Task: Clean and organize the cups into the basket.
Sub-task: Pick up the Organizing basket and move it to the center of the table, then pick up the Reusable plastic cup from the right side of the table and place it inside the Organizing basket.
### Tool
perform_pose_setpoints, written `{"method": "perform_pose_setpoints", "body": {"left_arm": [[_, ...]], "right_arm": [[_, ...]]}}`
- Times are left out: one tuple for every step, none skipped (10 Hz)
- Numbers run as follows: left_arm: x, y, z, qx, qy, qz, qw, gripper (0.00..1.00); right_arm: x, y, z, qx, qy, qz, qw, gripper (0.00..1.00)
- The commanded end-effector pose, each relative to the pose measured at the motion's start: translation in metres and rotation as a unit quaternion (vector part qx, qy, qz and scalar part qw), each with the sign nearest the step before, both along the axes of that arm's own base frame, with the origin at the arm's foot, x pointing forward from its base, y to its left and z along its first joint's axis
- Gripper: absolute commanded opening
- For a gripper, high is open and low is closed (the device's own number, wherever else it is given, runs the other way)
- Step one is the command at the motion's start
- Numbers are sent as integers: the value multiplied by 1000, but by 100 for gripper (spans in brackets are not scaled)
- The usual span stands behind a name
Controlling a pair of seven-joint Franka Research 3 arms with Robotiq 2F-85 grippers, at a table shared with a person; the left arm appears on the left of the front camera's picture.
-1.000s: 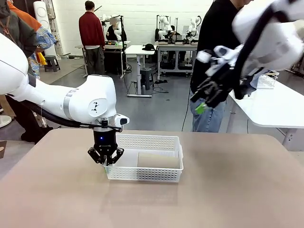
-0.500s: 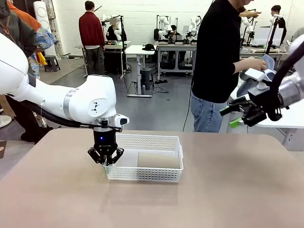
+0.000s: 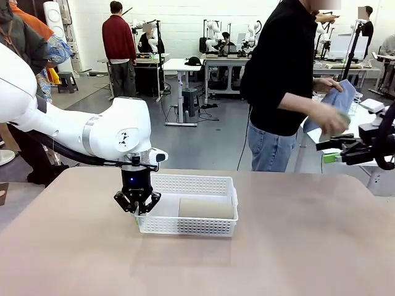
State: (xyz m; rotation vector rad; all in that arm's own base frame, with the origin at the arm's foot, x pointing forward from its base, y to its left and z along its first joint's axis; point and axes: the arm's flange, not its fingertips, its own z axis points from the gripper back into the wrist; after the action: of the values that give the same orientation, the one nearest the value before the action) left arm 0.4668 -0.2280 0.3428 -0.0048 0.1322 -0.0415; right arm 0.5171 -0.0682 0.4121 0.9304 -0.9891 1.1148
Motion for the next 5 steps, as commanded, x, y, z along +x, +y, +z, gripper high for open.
{"method": "perform_pose_setpoints", "body": {"left_arm": [[-2, 1, -3, 2, 2, -1, 1000, 0], [-2, 1, -3, 2, 2, -1, 1000, 0], [-2, 1, -3, 2, 2, -1, 1000, 0], [-2, 1, -3, 2, 2, -1, 1000, 0], [-2, 1, -3, 2, 2, -1, 1000, 0]], "right_arm": [[-20, -5, -1, 2, -25, -30, 999, 100], [-25, -7, 5, -4, -33, -43, 999, 100], [-6, -11, 1, 1, -5, -14, 1000, 100], [-6, -11, 1, 1, -5, -14, 1000, 100], [-6, -11, 1, 1, -5, -14, 1000, 100]]}}
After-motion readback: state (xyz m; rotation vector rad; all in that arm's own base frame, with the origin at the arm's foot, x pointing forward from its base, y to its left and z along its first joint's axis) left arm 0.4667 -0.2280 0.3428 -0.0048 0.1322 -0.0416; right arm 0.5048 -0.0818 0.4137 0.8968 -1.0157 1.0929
